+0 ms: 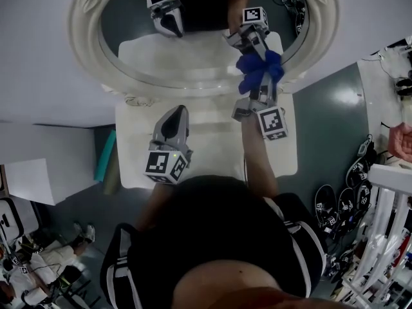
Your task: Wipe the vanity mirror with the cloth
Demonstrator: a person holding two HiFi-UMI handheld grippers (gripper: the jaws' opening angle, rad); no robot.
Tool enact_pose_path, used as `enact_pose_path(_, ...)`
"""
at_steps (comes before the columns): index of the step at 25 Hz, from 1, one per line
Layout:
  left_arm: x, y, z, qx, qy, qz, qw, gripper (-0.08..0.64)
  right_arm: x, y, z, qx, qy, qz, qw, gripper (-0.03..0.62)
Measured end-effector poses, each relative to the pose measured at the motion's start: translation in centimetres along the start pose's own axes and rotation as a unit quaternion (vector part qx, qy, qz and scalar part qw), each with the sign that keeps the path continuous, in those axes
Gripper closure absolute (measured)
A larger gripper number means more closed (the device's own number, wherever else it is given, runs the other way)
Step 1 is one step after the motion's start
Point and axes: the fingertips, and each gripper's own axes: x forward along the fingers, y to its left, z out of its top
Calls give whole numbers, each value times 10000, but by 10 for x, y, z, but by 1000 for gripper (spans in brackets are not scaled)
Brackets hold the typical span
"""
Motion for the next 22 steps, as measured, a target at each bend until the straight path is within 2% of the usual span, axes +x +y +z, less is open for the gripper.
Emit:
enact_pose_path(5, 1, 2, 0, -6, -8, -65, 10000, 552, 6, 14, 17, 32, -374, 199, 9991, 546)
enact_pose_path(14, -3, 12, -12, -85, -105, -145, 9998, 552, 16, 43, 46, -375, -890, 551, 9938, 548)
enact_pose_path(22, -8, 10, -2, -123, -240, -157, 9995, 551, 31, 99, 90, -771, -1239, 1075, 9834, 548)
